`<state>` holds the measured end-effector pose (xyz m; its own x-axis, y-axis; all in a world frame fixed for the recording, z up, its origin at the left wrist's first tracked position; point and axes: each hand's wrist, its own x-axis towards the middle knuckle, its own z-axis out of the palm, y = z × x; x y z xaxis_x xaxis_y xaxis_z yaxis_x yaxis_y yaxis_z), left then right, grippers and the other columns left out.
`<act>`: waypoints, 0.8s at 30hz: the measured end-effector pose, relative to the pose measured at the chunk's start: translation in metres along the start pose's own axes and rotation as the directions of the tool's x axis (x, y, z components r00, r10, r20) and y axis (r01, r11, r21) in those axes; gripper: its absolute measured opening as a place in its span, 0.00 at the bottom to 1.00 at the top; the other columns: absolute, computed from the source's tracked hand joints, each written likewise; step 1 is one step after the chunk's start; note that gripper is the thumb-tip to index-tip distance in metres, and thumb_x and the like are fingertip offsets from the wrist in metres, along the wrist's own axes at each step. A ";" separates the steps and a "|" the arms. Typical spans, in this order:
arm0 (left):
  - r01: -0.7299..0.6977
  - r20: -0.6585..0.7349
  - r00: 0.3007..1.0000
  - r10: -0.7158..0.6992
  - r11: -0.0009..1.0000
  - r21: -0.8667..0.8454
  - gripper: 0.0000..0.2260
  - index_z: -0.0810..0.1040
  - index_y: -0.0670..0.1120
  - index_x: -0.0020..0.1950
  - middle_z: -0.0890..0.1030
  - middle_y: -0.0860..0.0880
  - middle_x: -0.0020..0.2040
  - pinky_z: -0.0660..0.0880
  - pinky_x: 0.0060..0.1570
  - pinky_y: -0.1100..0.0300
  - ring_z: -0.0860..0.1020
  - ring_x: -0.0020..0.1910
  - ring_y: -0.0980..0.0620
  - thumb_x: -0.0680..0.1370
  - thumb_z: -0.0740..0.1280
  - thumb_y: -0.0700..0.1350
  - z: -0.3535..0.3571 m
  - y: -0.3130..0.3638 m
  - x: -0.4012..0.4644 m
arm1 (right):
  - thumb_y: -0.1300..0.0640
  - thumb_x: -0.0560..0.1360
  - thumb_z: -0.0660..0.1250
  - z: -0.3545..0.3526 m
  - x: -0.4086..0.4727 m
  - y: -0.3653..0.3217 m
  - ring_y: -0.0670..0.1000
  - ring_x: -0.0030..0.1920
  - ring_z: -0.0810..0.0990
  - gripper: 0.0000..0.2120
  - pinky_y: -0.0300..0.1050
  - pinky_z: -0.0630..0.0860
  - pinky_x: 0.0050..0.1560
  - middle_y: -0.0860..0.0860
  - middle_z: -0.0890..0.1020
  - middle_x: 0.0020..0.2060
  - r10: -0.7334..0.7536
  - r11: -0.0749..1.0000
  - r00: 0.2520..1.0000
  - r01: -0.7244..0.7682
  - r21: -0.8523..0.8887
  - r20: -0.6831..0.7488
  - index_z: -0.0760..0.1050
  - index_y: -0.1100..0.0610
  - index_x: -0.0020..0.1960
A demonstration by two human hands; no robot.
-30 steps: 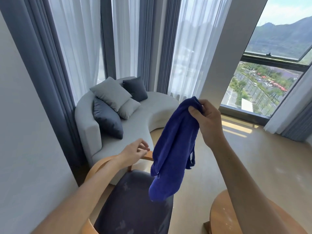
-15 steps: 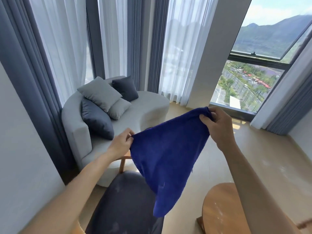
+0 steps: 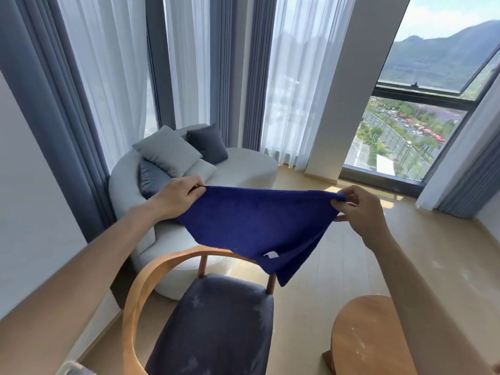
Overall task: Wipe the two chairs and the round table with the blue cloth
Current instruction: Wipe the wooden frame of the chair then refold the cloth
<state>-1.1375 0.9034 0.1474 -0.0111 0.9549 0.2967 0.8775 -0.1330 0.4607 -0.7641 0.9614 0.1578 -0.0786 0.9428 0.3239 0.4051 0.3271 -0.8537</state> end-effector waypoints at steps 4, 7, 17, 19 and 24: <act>0.032 0.076 0.997 -0.030 0.999 -0.016 0.05 0.77 0.46 0.50 0.80 0.49 0.45 0.70 0.47 0.56 0.77 0.46 0.49 0.80 0.65 0.47 -0.008 0.000 -0.007 | 0.70 0.76 0.65 0.000 -0.001 0.002 0.59 0.49 0.81 0.08 0.57 0.82 0.46 0.57 0.82 0.46 0.007 1.000 1.000 -0.007 0.020 0.009 0.76 0.62 0.53; 0.075 0.117 0.991 -0.070 0.996 -0.037 0.04 0.78 0.47 0.50 0.81 0.49 0.46 0.72 0.50 0.54 0.77 0.49 0.49 0.78 0.64 0.42 -0.011 0.000 -0.010 | 0.70 0.77 0.64 0.001 -0.005 0.006 0.58 0.48 0.81 0.07 0.57 0.81 0.48 0.56 0.82 0.45 0.017 1.000 1.000 -0.017 -0.006 0.022 0.76 0.60 0.50; 0.066 0.112 0.992 -0.060 0.996 -0.057 0.06 0.79 0.48 0.43 0.80 0.52 0.39 0.69 0.40 0.64 0.77 0.42 0.54 0.77 0.64 0.40 -0.011 0.002 -0.018 | 0.70 0.75 0.64 0.002 -0.014 0.017 0.56 0.44 0.81 0.08 0.49 0.81 0.42 0.55 0.82 0.40 0.013 0.991 0.996 -0.001 -0.130 0.086 0.76 0.58 0.46; 0.079 0.104 0.992 -0.073 0.996 -0.049 0.07 0.79 0.48 0.42 0.79 0.52 0.38 0.68 0.38 0.64 0.76 0.40 0.54 0.77 0.64 0.40 -0.008 0.000 -0.018 | 0.70 0.75 0.65 0.003 -0.014 0.018 0.54 0.43 0.82 0.08 0.45 0.80 0.39 0.54 0.82 0.40 0.016 0.993 0.996 -0.005 -0.117 0.089 0.76 0.58 0.45; 0.233 0.080 0.969 -0.234 0.972 0.016 0.08 0.78 0.44 0.40 0.79 0.49 0.37 0.66 0.36 0.60 0.75 0.41 0.49 0.77 0.63 0.41 0.005 -0.001 -0.010 | 0.67 0.76 0.65 0.014 -0.012 0.021 0.53 0.43 0.82 0.06 0.41 0.79 0.34 0.53 0.82 0.40 0.076 0.989 0.994 -0.065 -0.130 0.082 0.75 0.57 0.45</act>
<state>-1.1362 0.8950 0.1395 -0.1775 0.9776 0.1135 0.8584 0.0974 0.5037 -0.7674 0.9575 0.1302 -0.1223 0.9669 0.2239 0.5245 0.2545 -0.8125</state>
